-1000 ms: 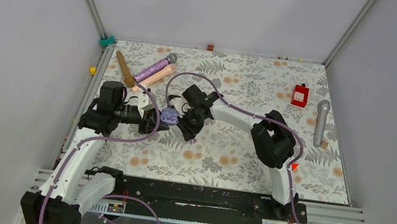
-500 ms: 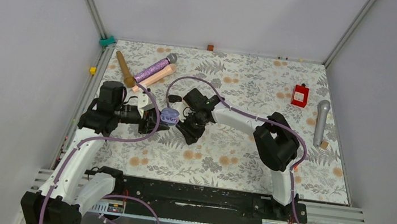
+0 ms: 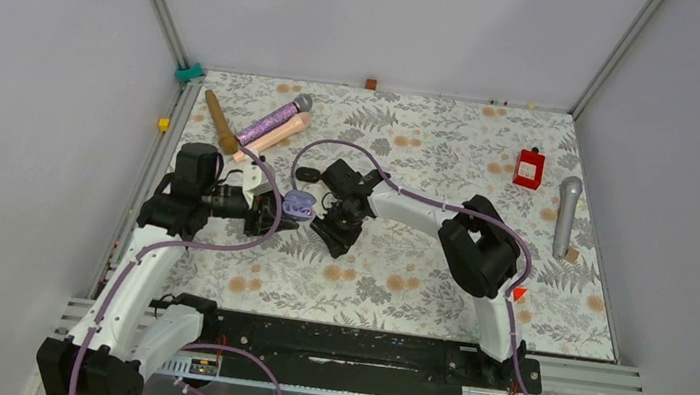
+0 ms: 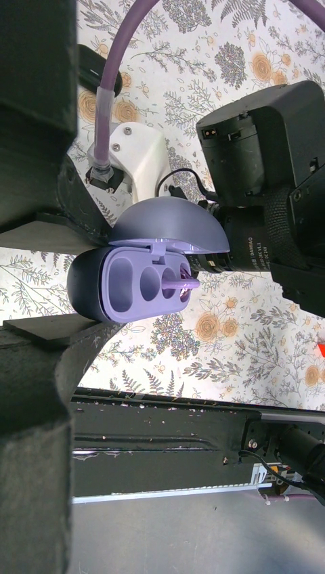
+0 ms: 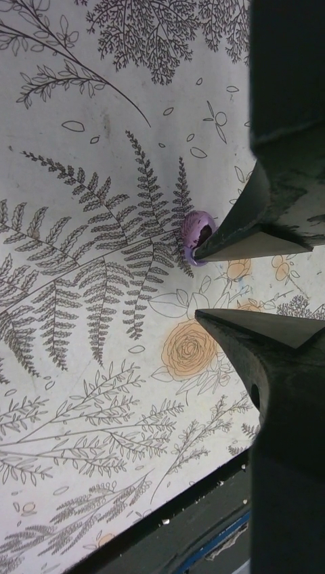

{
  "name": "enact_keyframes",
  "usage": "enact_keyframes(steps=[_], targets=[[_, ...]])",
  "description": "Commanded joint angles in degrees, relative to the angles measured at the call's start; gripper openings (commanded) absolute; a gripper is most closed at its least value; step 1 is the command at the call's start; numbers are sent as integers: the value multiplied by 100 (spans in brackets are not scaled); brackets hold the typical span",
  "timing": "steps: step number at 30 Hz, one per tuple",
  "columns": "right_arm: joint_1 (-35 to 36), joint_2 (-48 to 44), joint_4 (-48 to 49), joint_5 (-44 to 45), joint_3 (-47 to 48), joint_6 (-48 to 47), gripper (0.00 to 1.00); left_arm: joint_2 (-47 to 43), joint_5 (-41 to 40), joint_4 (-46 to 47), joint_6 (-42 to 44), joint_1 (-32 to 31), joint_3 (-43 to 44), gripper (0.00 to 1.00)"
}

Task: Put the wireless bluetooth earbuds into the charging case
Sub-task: Pick up the earbud from the center of the board.

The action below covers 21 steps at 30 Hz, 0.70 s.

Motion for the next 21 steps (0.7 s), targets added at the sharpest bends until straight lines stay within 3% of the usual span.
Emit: enact_keyframes(steps=[1,13,21], targets=[[80,68,-133,187,231,-2,40,-75,222,96,96,24,182,0],[87,-48,38,493,125,-33,43,-50,240,96,93,23,185,0],[186,139,-87,1132,177,-135,39,-48,251,100,86,25,199,0]])
